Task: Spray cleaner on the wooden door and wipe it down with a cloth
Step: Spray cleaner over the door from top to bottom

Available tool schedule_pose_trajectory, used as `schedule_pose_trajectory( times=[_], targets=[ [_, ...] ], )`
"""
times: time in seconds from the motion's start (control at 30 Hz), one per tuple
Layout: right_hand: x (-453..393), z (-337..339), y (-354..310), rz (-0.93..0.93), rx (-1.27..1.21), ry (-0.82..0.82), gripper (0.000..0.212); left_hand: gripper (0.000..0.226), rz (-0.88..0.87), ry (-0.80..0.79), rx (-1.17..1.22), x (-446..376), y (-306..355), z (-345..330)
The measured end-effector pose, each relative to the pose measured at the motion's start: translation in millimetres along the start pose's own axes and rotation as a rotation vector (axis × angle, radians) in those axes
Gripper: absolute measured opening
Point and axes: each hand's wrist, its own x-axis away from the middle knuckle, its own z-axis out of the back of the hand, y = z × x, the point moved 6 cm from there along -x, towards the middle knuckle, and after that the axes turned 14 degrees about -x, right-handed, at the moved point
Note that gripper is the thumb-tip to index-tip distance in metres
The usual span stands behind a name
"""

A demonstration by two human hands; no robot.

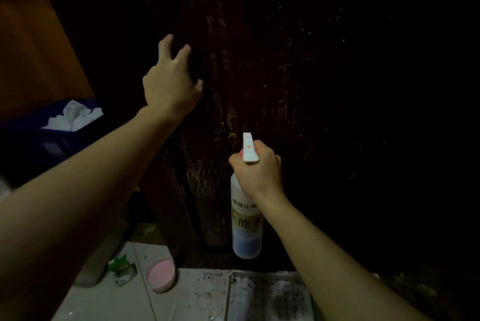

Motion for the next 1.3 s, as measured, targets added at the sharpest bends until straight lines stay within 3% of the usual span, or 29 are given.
schedule_pose_trajectory(
  times=[0.23, 0.37, 1.3],
  targets=[
    [5.6, -7.3, 15.7, -0.010, 0.010, -0.022, 0.012, 0.063, 0.022, -0.005, 0.014, 9.1, -7.3, -8.1],
    [10.8, -8.5, 20.0, 0.016, 0.028, -0.017, 0.020, 0.063, 0.009, -0.027, -0.017, 8.8, -8.8, -9.2],
    [53.7, -52.5, 54.6, -0.047, 0.017, -0.138, 0.020, 0.067, -0.025, -0.109, -0.045, 34.0, -40.3, -35.3]
  ],
)
